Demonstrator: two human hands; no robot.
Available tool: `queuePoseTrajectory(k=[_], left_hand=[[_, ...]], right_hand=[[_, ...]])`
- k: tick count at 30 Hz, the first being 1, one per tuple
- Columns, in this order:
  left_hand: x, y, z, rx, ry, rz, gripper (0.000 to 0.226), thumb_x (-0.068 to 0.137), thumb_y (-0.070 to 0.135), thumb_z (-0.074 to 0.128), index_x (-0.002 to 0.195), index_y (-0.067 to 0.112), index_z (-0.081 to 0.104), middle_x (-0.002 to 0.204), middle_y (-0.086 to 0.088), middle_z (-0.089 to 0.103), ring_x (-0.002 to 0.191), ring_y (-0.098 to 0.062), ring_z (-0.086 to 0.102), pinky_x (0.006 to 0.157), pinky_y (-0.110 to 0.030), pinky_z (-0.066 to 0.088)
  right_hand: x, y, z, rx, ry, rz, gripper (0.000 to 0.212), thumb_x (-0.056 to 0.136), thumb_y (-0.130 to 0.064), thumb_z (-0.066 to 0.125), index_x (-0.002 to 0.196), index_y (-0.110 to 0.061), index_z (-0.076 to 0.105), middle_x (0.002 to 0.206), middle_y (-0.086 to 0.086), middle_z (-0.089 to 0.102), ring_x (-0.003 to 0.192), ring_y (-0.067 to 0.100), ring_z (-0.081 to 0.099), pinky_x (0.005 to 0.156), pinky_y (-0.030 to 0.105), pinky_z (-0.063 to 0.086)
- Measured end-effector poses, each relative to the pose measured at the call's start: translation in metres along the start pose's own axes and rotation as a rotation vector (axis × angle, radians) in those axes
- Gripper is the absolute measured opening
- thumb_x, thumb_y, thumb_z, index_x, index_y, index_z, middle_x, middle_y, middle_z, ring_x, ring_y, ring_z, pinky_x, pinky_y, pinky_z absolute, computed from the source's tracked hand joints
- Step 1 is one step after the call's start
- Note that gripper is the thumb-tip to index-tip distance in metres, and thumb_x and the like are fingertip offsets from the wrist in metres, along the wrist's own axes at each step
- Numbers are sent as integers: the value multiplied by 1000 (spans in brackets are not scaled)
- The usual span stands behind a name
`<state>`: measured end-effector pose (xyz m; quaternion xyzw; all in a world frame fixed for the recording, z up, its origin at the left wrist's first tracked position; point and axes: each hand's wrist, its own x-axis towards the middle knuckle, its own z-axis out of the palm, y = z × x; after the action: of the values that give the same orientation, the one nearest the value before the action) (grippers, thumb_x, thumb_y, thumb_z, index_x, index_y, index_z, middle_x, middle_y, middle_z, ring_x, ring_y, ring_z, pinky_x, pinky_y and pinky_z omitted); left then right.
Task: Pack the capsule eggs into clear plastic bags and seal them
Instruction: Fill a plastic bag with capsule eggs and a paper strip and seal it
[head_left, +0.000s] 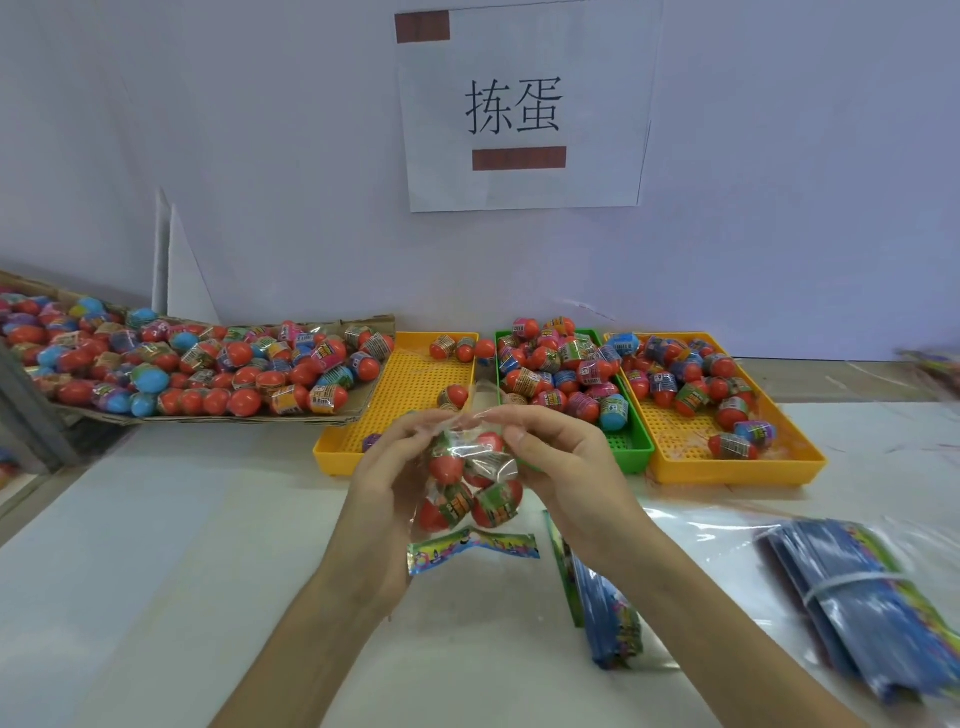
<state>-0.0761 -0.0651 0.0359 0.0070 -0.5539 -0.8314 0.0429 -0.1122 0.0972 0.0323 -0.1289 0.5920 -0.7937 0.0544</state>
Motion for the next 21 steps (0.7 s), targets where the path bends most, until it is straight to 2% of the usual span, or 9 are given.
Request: queuePoseTrajectory(k=[2, 5, 8, 9, 11, 13, 16, 18, 21], left_hand=[[-1, 1, 1, -54, -42, -19, 19, 89, 31, 54, 88, 25, 72, 108, -9, 71, 104, -26, 68, 84, -41, 54], [-3, 3, 3, -171, -146, -40, 18, 95, 22, 48, 84, 21, 62, 126, -11, 69, 117, -32, 65, 92, -45, 52], [-3, 4, 3, -296, -213, -57, 13, 92, 23, 51, 80, 19, 56, 126, -12, 68, 114, -31, 67, 84, -40, 58], [-3, 5, 2, -329, -230, -68, 12, 91, 24, 52, 80, 19, 55, 123, -12, 68, 110, -32, 68, 81, -40, 59], [-3, 5, 1, -362, -247, -96, 10, 89, 23, 54, 80, 20, 55, 118, -12, 67, 107, -32, 67, 80, -40, 59], [-3, 5, -1, -370, -253, -110, 7, 85, 23, 58, 79, 20, 56, 114, -11, 68, 105, -30, 67, 81, -40, 58], [-2, 4, -2, -411, -277, -135, 20, 97, 22, 47, 78, 19, 55, 109, -10, 69, 102, -30, 69, 82, -40, 58], [-2, 3, -3, -433, -270, -150, 33, 105, 21, 34, 78, 19, 54, 106, -12, 68, 100, -31, 70, 75, -39, 59], [-3, 3, -3, -428, -270, -141, 29, 100, 16, 34, 76, 17, 51, 108, -14, 68, 104, -34, 69, 73, -39, 59]], right_hand=[[0, 0, 1, -10, -46, -24, 33, 101, -2, 51, 98, -18, 80, 103, 5, 76, 93, 19, 70, 76, 26, 57], [0, 0, 3, 35, -89, -49, 31, 101, -1, 49, 97, -14, 77, 103, 7, 73, 94, 19, 68, 75, 27, 55], [0, 0, 5, 96, -123, -45, 24, 97, 0, 53, 94, -11, 75, 103, 8, 72, 94, 19, 68, 73, 27, 56], [-1, 1, 5, 105, -144, -47, 25, 98, 0, 52, 95, -10, 74, 107, 8, 73, 100, 20, 69, 76, 29, 57], [0, 3, 5, 87, -147, -51, 29, 101, 4, 45, 99, -6, 72, 121, 16, 70, 116, 29, 65, 89, 43, 58], [1, 4, 4, 59, -116, -52, 32, 102, 7, 42, 101, -5, 72, 124, 22, 66, 121, 36, 61, 98, 52, 54], [1, 2, 5, 27, -102, -50, 39, 101, 8, 40, 98, -8, 75, 121, 19, 68, 119, 31, 63, 94, 44, 56], [-1, 0, 6, 28, -102, -41, 43, 101, 9, 39, 92, -11, 76, 117, 15, 70, 115, 27, 65, 87, 37, 57], [-4, -1, 8, 62, -112, -17, 43, 100, 9, 39, 81, -12, 71, 100, 7, 71, 99, 17, 68, 71, 24, 55]])
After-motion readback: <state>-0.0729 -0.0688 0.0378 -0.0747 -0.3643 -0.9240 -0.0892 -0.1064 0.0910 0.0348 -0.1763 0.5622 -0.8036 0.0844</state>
